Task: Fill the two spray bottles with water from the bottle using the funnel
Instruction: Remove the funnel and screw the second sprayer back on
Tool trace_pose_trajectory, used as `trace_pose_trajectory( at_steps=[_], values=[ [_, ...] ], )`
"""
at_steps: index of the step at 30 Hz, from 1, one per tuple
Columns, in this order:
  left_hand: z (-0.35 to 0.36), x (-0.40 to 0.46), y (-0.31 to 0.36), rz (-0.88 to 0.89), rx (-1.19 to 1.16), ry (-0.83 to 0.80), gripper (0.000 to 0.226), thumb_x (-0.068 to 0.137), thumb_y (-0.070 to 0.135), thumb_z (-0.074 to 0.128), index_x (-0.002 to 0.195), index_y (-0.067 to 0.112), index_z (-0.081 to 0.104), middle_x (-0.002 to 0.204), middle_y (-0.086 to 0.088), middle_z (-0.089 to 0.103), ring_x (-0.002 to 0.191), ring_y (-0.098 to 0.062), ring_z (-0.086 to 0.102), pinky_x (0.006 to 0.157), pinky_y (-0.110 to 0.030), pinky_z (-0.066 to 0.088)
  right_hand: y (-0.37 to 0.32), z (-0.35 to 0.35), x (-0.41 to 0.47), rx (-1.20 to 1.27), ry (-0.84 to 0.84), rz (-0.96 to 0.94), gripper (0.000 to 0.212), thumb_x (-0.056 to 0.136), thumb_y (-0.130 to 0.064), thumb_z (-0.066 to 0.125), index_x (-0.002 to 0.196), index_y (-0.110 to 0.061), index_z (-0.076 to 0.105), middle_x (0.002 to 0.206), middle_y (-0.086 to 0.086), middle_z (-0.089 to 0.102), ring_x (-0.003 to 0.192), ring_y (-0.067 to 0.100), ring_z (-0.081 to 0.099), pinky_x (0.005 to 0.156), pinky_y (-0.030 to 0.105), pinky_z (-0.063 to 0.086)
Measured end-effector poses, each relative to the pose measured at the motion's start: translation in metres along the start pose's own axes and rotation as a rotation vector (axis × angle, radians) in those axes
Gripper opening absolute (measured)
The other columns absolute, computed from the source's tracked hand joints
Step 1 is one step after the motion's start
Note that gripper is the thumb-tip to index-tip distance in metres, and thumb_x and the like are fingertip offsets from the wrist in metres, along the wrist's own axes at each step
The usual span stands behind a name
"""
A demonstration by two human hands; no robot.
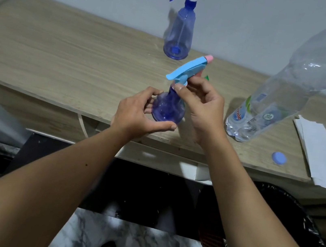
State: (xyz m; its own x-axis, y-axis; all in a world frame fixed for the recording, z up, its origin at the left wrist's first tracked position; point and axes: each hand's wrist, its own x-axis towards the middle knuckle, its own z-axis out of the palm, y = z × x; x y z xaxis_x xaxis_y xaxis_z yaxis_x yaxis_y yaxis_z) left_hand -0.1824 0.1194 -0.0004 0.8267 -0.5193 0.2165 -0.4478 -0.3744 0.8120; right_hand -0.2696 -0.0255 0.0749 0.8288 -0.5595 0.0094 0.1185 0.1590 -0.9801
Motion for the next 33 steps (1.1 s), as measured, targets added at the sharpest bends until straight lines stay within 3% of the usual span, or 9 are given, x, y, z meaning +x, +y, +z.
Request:
trace_pose_trajectory(
  at_steps=[4, 7, 10, 13, 16, 21, 24, 27, 33],
  values=[
    [-0.001, 0.000, 0.000, 0.001, 0.007, 0.001, 0.087, 0.052, 0.072, 0.098, 0.123, 0.036, 0.063, 0.096, 0.024, 0.072, 0.087, 0.005, 0.074, 0.087, -0.030, 0.065, -0.002, 0.003, 0.002, -0.054, 0.025, -0.015, 0.040, 0.076, 0.010, 0.086, 0.100, -0.006, 0.059, 0.116, 0.017, 0.073, 0.095, 0.024, 0.073, 0.079, 0.030, 0.062],
    [-0.001, 0.000, 0.000, -0.006, -0.004, -0.005, 0.087, 0.051, 0.073, 0.098, 0.122, 0.037, 0.063, 0.096, 0.025, 0.072, 0.088, 0.006, 0.074, 0.088, -0.030, 0.065, -0.006, 0.001, 0.001, -0.036, 0.003, 0.004, 0.038, 0.081, 0.010, 0.082, 0.110, -0.003, 0.062, 0.103, 0.015, 0.073, 0.091, 0.020, 0.072, 0.076, 0.026, 0.061],
    [0.001, 0.000, 0.000, -0.023, -0.011, 0.002, 0.085, 0.051, 0.068, 0.101, 0.121, 0.036, 0.064, 0.096, 0.026, 0.073, 0.087, 0.010, 0.073, 0.090, -0.025, 0.064, -0.008, -0.003, 0.002, -0.043, -0.039, 0.011, 0.035, 0.088, 0.007, 0.077, 0.122, 0.004, 0.069, 0.109, 0.019, 0.076, 0.091, 0.013, 0.073, 0.079, 0.021, 0.059],
    [0.001, 0.000, -0.001, -0.030, -0.026, 0.014, 0.087, 0.050, 0.068, 0.101, 0.121, 0.035, 0.065, 0.096, 0.023, 0.074, 0.087, 0.007, 0.074, 0.091, -0.029, 0.064, -0.007, -0.004, 0.006, -0.091, -0.025, -0.010, 0.027, 0.082, 0.008, 0.082, 0.106, 0.001, 0.070, 0.098, 0.008, 0.077, 0.086, 0.014, 0.072, 0.079, 0.022, 0.059],
    [0.001, 0.001, -0.001, -0.021, -0.014, 0.004, 0.087, 0.050, 0.070, 0.100, 0.121, 0.035, 0.065, 0.095, 0.024, 0.073, 0.087, 0.007, 0.074, 0.090, -0.031, 0.065, -0.008, -0.004, 0.006, -0.114, -0.013, -0.008, 0.034, 0.078, 0.009, 0.086, 0.096, -0.008, 0.063, 0.093, 0.004, 0.075, 0.083, 0.013, 0.072, 0.077, 0.024, 0.060],
    [0.001, 0.000, 0.002, -0.030, -0.005, 0.006, 0.088, 0.050, 0.068, 0.101, 0.123, 0.034, 0.065, 0.095, 0.025, 0.073, 0.087, 0.010, 0.072, 0.088, -0.021, 0.062, -0.012, -0.009, 0.007, -0.160, -0.099, -0.001, 0.032, 0.088, 0.003, 0.079, 0.118, -0.006, 0.073, 0.114, 0.008, 0.078, 0.098, 0.013, 0.072, 0.084, 0.022, 0.059],
    [0.000, 0.000, 0.002, -0.020, -0.002, 0.007, 0.089, 0.051, 0.068, 0.101, 0.124, 0.032, 0.065, 0.096, 0.025, 0.072, 0.087, 0.010, 0.073, 0.088, -0.022, 0.063, -0.010, -0.007, 0.005, -0.156, -0.076, -0.026, 0.028, 0.087, 0.005, 0.079, 0.114, 0.002, 0.072, 0.102, 0.010, 0.075, 0.091, 0.014, 0.070, 0.081, 0.021, 0.058],
    [0.000, 0.000, 0.002, -0.016, 0.009, 0.003, 0.090, 0.052, 0.072, 0.099, 0.124, 0.032, 0.064, 0.100, 0.020, 0.075, 0.089, 0.006, 0.074, 0.089, -0.027, 0.064, -0.009, -0.001, 0.002, -0.143, -0.029, -0.031, 0.026, 0.085, 0.007, 0.080, 0.107, 0.000, 0.069, 0.092, 0.008, 0.073, 0.080, 0.012, 0.070, 0.075, 0.021, 0.058],
    [0.000, 0.000, 0.003, -0.022, 0.020, -0.003, 0.090, 0.051, 0.079, 0.094, 0.122, 0.033, 0.063, 0.101, 0.018, 0.076, 0.090, 0.003, 0.075, 0.087, -0.034, 0.066, -0.011, 0.001, 0.000, -0.122, -0.015, -0.014, 0.029, 0.084, 0.010, 0.080, 0.106, 0.000, 0.064, 0.091, 0.007, 0.074, 0.077, 0.008, 0.073, 0.072, 0.021, 0.059]
  ],
)
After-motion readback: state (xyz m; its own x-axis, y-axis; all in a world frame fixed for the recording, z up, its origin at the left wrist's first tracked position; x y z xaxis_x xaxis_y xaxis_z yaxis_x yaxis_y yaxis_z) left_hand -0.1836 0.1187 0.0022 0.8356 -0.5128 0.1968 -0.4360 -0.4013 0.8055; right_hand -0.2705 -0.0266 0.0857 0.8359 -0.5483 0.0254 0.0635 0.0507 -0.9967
